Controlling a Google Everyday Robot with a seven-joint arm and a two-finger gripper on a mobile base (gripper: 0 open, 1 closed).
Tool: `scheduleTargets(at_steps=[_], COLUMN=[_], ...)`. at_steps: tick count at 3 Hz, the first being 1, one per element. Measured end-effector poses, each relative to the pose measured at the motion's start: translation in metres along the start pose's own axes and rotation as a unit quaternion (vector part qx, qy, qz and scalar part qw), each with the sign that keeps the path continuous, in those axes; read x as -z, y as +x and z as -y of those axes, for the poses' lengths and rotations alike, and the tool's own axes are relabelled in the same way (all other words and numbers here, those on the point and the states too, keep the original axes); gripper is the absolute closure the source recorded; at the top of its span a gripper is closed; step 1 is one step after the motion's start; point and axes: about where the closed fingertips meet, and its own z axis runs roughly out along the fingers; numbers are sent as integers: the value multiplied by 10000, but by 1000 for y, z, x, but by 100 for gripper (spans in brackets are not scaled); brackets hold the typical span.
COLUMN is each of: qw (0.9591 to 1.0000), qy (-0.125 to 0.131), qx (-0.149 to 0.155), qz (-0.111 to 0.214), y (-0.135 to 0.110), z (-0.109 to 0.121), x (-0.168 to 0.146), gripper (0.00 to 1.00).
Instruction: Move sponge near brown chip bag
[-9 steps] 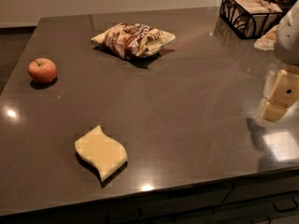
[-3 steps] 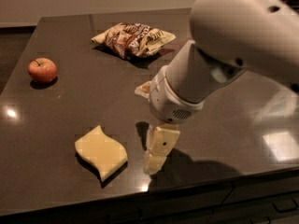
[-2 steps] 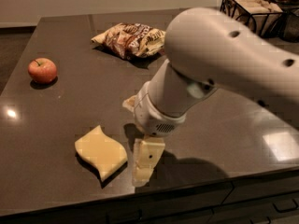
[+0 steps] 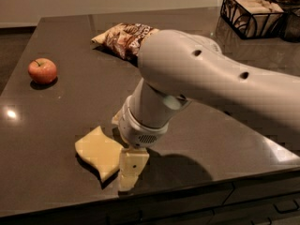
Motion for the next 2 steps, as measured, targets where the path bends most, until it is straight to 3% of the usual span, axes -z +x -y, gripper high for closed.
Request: scheduleTargets(at_steps=[2], qw=[9990], qy=[-143], qx=[-394], qz=[155], y=[-4], z=[22], x=[9], gripper=[60])
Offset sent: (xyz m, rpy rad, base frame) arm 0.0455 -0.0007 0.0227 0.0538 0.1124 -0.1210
